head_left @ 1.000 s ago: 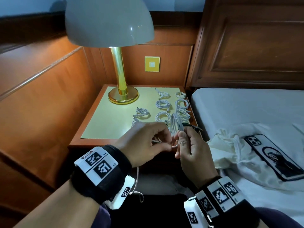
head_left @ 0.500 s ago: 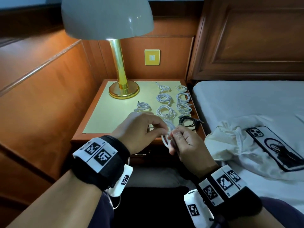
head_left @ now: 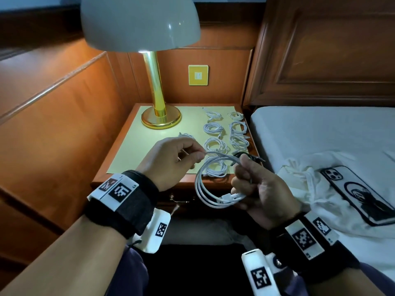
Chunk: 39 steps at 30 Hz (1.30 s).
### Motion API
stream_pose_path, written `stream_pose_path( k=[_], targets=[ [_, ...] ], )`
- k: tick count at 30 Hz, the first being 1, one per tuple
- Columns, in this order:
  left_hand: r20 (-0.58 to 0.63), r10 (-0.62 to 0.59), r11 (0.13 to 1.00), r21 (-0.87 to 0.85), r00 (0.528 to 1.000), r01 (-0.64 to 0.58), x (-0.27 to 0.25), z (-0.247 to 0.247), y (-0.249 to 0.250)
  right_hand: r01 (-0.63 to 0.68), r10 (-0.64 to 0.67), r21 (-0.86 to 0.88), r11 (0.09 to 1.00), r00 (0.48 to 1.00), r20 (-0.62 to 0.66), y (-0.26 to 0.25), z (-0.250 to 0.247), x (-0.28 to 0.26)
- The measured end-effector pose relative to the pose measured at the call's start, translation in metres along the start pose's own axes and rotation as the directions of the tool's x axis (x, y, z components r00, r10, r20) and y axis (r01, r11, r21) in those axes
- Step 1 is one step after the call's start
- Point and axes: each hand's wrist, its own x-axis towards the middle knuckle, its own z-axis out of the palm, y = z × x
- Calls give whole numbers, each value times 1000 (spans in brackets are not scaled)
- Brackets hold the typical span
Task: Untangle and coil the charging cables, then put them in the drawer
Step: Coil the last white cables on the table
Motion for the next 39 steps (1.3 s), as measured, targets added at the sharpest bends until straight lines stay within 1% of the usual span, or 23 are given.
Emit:
stream_pose_path(
  k=[3,7,9,12,14,16,17,18,19,22,23,24,25,26,27,29,30,31,33,34,35,37,39],
  targets=[
    [-107,-33,999,-35,994,29,-1,0,5,-3,2,68,998,1000,10,-4,1,-2],
    [-149,-139,970,-217,979,105,-5,10,13,-17,14,78,997,999,41,-1,3,-1],
    [-140,-167,971,-197,976,138,-5,11,14,-19,14,67,998,998,68,1,3,1],
    [-23,-222,947,-245,975,210,-6,11,14,-5,1,35,999,995,96,6,5,2],
    [57,-301,896,-323,952,303,-6,11,15,6,-8,23,1000,997,74,7,6,2],
    [161,-360,786,-479,919,392,-7,12,18,29,-29,-1,1000,999,35,6,7,3],
    [211,-365,729,-541,907,420,-7,11,20,45,-45,-18,999,999,15,7,6,5],
    [244,-357,701,-568,902,431,-8,11,20,60,-61,-38,997,998,-9,7,7,5],
    [256,-339,710,-562,905,425,-9,12,20,80,-82,-60,995,996,-34,7,7,6],
    [265,-248,842,-417,932,343,-10,14,18,159,-173,-171,972,983,-64,13,7,8],
    [274,-236,860,-387,932,331,-10,14,18,195,-215,-234,953,975,-64,14,7,8],
    [289,-230,855,-395,929,335,-10,14,17,229,-260,-302,925,963,-67,15,7,8],
    [318,-231,832,-426,920,356,-11,13,19,264,-313,-374,889,947,-75,16,7,8],
    [356,-235,788,-475,904,392,-12,14,21,293,-366,-444,847,927,-86,15,6,7],
    [392,-240,709,-555,888,436,-13,15,23,317,-417,-507,801,904,-94,14,6,7],
    [424,-278,513,-693,862,506,-14,17,28,349,-500,-604,717,860,-97,11,4,6],
    [431,-283,463,-721,857,515,-14,17,30,357,-532,-644,677,842,-93,10,3,6],
    [432,-284,488,-703,856,517,-13,19,28,366,-560,-675,641,824,-84,9,3,5],
    [397,-275,710,-530,876,463,-14,23,28,388,-606,-710,587,792,-69,9,1,5],
    [365,-266,796,-438,892,417,-15,25,28,396,-625,-717,574,777,-71,9,0,5],
    [317,-266,849,-371,910,377,-16,27,28,403,-645,-724,560,760,-75,9,-2,4],
    [185,-267,904,-292,946,312,-17,30,30,421,-702,-762,492,709,-61,8,-5,3],
    [28,-265,922,-284,964,262,-16,29,32,428,-779,-831,354,627,-8,4,-8,0]
  ],
)
